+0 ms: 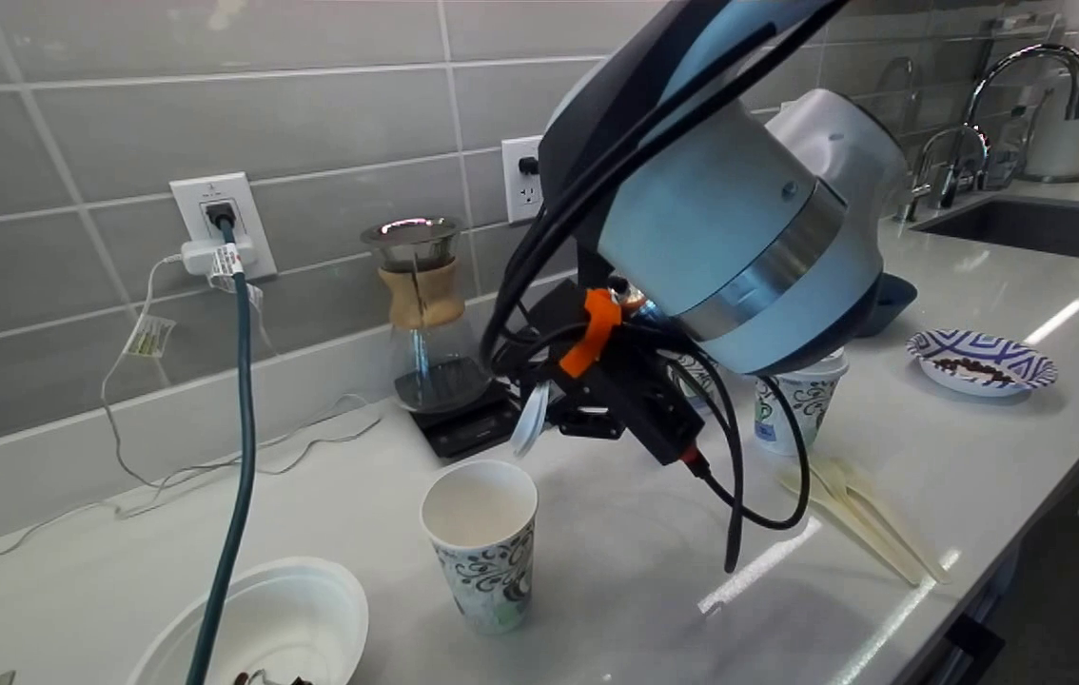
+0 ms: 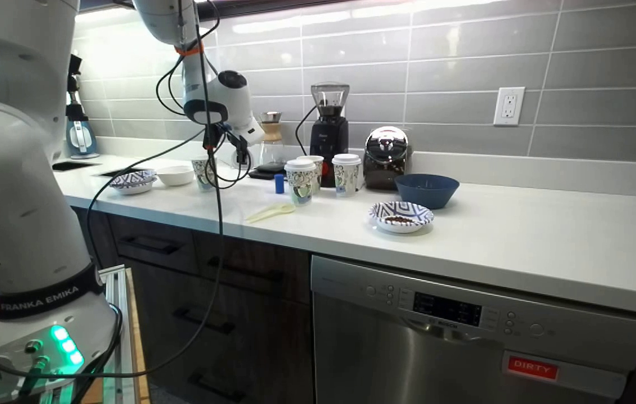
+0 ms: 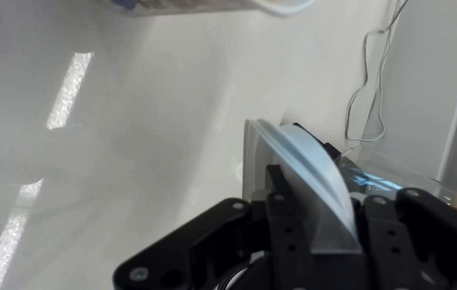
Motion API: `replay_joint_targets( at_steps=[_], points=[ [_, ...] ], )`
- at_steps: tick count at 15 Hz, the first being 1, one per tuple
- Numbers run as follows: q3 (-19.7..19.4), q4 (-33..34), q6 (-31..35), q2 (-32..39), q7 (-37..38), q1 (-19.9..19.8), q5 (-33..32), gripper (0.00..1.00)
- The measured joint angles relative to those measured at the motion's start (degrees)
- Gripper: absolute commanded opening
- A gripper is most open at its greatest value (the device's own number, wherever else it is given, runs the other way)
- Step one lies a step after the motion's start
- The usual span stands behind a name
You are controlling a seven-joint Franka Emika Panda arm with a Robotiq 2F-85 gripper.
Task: Flip the cup lid on the table
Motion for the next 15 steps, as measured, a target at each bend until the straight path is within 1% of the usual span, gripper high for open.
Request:
replay_joint_targets(
  at_steps=[1,3,5,6,10,12,13,15],
  points=[
    [1.8,0.5,0.3,2.0,-3.7,-2.4,1.2,0.01],
    [4.1,0.7,1.4,5.8,-10.1,-6.3,1.8,0.01],
    [5.2,0.6,2.3,9.3,-15.1,-9.1,1.8,0.30],
    [5.7,0.6,2.7,10.9,-17.2,-10.3,1.8,0.35],
    [8.4,0.9,3.5,14.5,-22.1,-14.1,1.8,0.64],
    [8.9,0.4,3.6,14.8,-23.1,-15.3,1.8,0.78],
    [9.0,0.2,3.7,14.7,-23.3,-15.6,1.8,0.84],
    [9.1,0.0,3.7,14.2,-23.4,-15.7,1.8,0.97]
  ],
)
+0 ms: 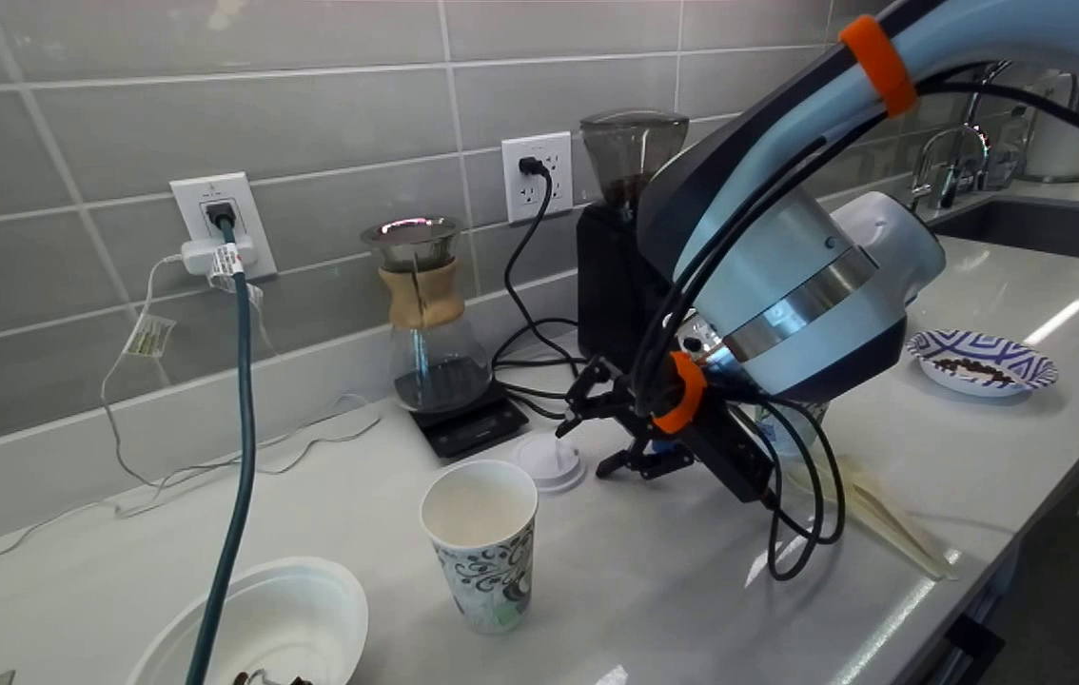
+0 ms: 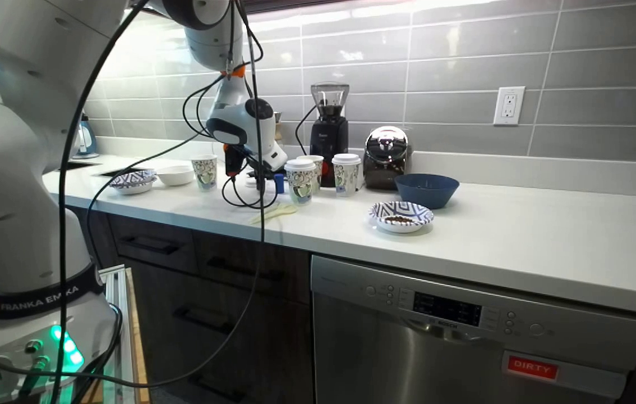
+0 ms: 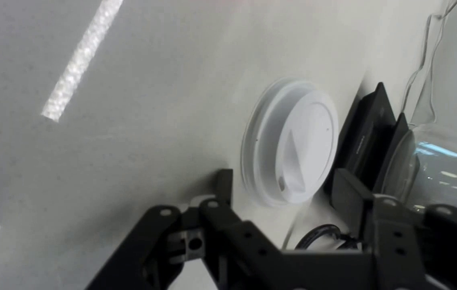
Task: Flip the cup lid on the table
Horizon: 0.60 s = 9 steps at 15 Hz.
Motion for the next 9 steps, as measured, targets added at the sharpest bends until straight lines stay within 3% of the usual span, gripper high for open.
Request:
replay_joint_targets(
  at_steps=[4,9],
  points=[
    [-0.3,-2.6,0.0,-3.8,0.6,0.3,0.0,1.00],
    [-2.4,-8.7,-0.6,-15.0,6.0,3.6,-0.6,1.00]
  ],
)
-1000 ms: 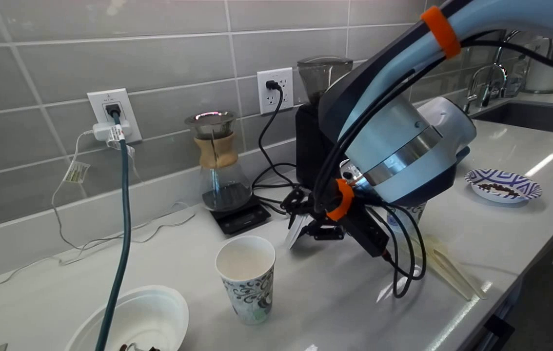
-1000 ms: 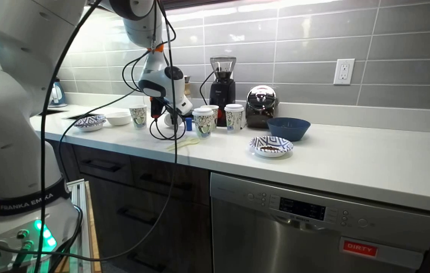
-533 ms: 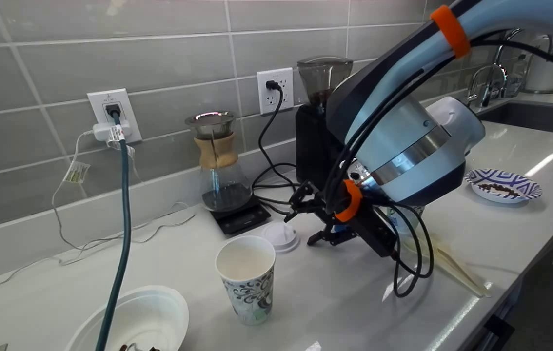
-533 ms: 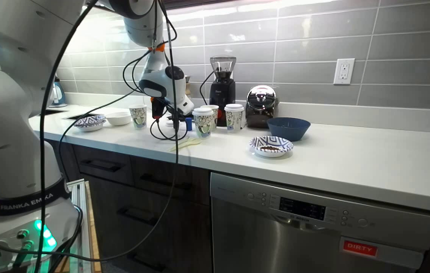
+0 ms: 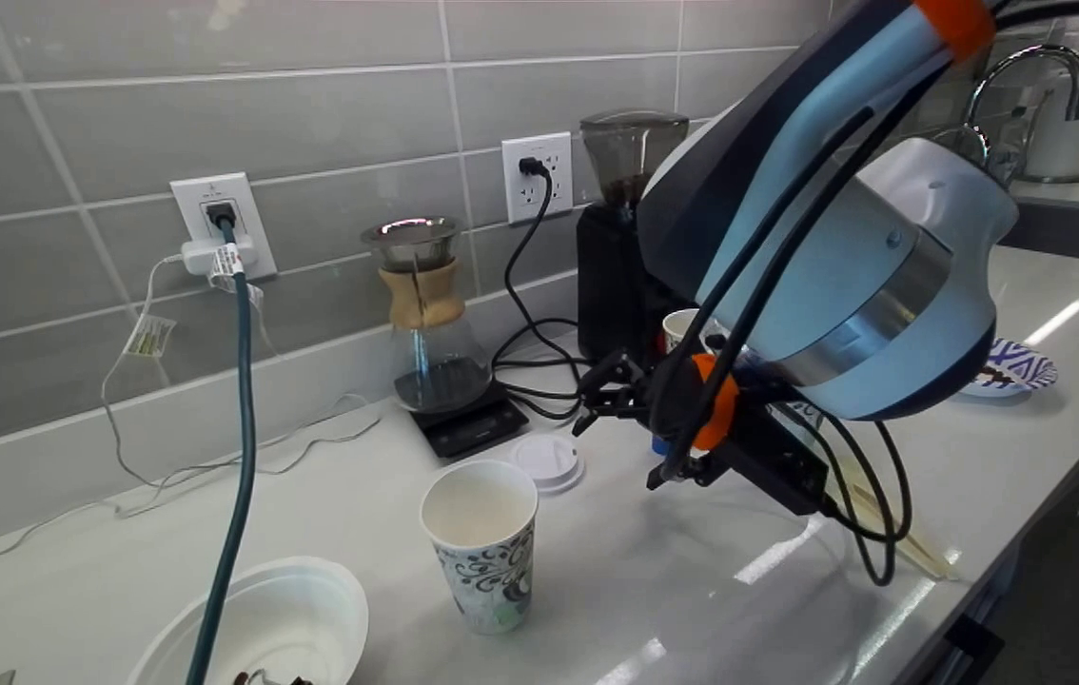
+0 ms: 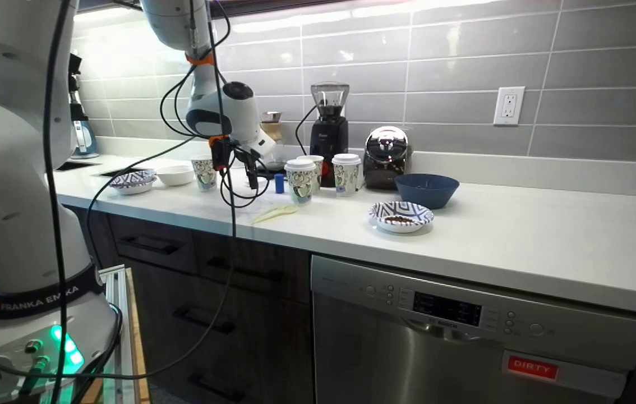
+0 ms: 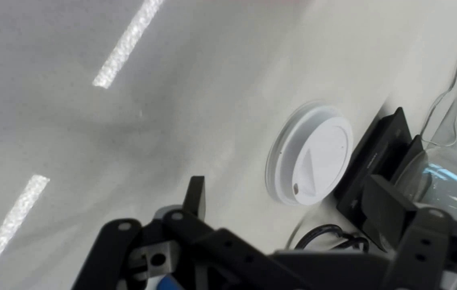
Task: Flip the cup lid on the table
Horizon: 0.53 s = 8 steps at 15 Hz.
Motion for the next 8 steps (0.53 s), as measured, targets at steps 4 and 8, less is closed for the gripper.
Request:
replay_joint_targets(
  at_steps=[4,8],
  points=[
    [-3.5,-4.1,-2.8,-11.7,6.7,4.2,-5.5,1.00],
    [-12.3,-6.4,-10.7,-23.2,14.0,9.4,-18.6,1.00]
  ],
)
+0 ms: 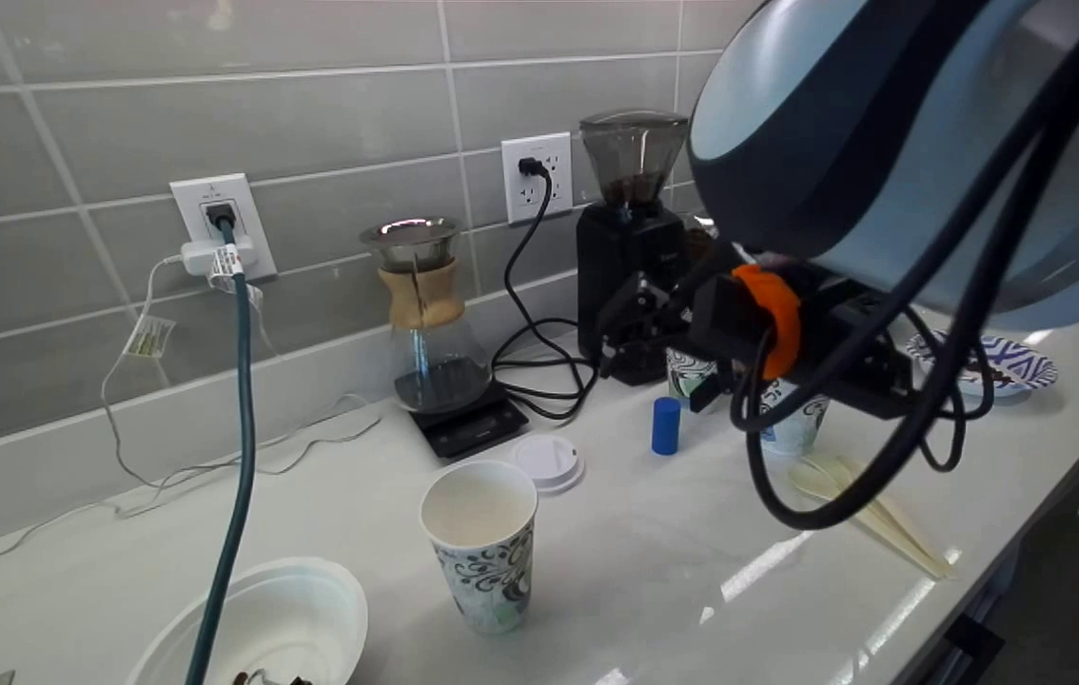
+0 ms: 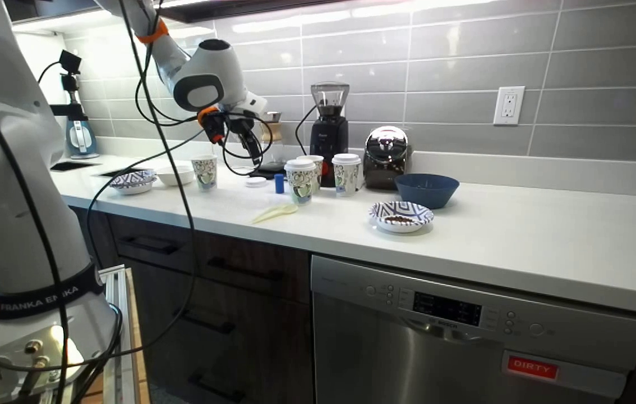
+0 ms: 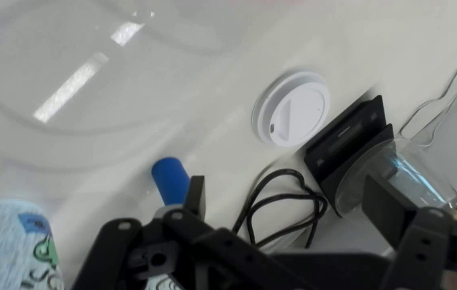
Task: Flip the cup lid on the table
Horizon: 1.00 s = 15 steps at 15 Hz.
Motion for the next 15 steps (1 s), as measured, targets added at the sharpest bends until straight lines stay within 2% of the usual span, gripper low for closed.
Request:
replay_joint_targets(
  at_steps=[3,4,7,11,15],
  points=[
    [-0.1,0.6,-5.1,-5.3,5.8,-2.4,-11.9,1.00],
    [-1.5,1.0,-6.5,-6.3,7.2,-1.6,-15.7,1.00],
    [-8.2,2.9,-10.8,-7.6,10.3,3.6,-25.6,1.00],
    [-15.6,5.7,-18.4,-7.6,9.7,10.7,-31.0,1.00],
    [-20.4,7.2,-24.8,-8.4,8.5,14.5,-35.9,1.00]
  ],
)
